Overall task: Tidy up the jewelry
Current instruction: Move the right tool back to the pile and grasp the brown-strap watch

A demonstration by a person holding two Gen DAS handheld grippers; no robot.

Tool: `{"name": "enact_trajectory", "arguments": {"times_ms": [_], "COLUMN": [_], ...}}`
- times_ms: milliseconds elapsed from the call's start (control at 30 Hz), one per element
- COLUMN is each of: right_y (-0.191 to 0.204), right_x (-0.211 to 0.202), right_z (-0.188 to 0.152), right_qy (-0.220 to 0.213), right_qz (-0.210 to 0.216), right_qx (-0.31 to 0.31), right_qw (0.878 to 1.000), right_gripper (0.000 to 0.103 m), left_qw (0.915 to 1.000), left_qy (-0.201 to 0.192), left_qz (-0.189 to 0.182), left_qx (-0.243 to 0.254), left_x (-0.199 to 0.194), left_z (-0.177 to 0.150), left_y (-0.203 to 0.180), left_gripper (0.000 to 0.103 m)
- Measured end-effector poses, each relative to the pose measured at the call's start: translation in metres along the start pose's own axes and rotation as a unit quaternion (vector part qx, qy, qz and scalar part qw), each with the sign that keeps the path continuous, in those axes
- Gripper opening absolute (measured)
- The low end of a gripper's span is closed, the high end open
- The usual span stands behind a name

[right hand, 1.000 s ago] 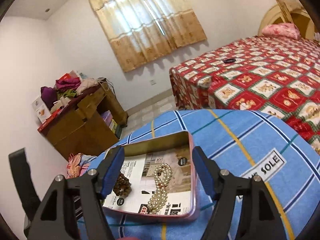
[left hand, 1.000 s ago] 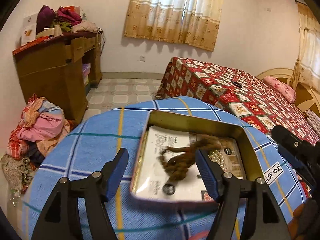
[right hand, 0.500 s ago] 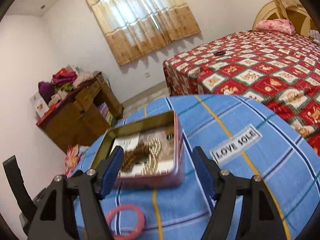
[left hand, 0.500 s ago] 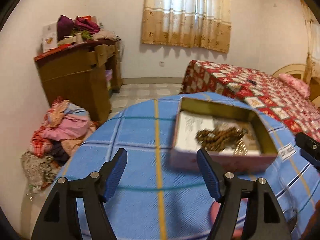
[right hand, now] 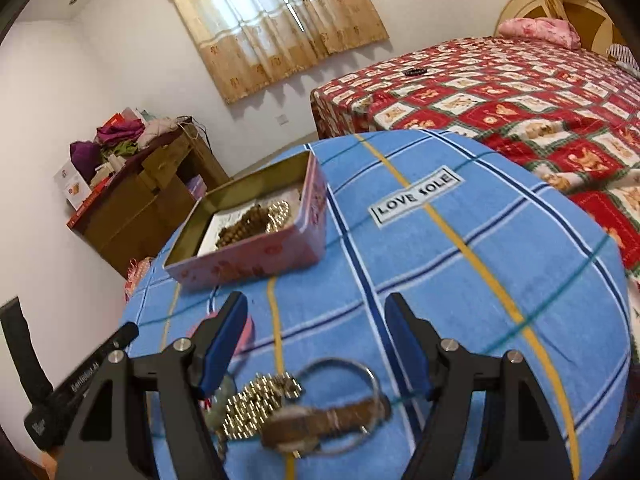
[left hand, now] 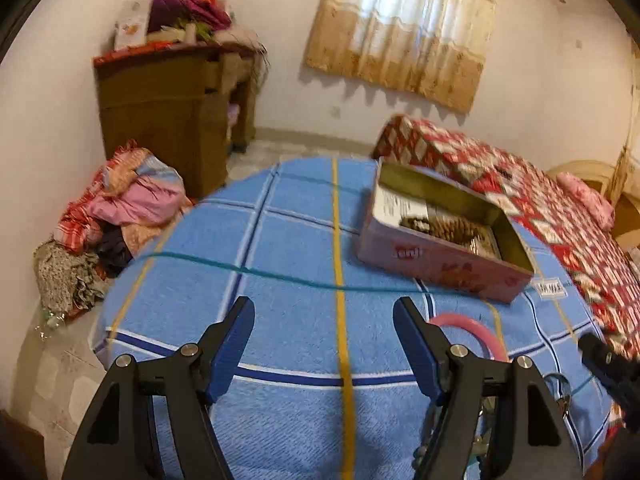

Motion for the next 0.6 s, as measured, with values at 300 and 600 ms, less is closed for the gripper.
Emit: {"name": "enact_trajectory", "arguments": {"times_ms": [300,600], "right_y": [-0.021,-0.01], "right_x": [-0.024,-0.029], "right_z": [-0.027,-0.048], "right_qy": [0.018,0.043], "right_qz": [-0.028,-0.028], "right_qx": [-0.004,-0.039], "right_qw": [0.999,0.998], "right_gripper": [0.074,0.074], "left_qw": [0.9965,0.9958], "left_qy": [-0.078,0.0], "left_qz": [0.01,0.03], "left_qx": [0.029,0.087], "left_x": [-0.034,-0.02], "left_z": [0.003,-0.041], "left_y": [-0.008,-0.013], "left_gripper": [0.072,0.074]}}
Point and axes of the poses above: each gripper's, at about its wrist camera, not at the fingertips, and x roughly the way its jaws point, y to its left, z to its top, the point moved 8 cm from there along x, roughly the way its jaws point, and after that the axes turned 4 degrees about z, right-handed, at the moved point
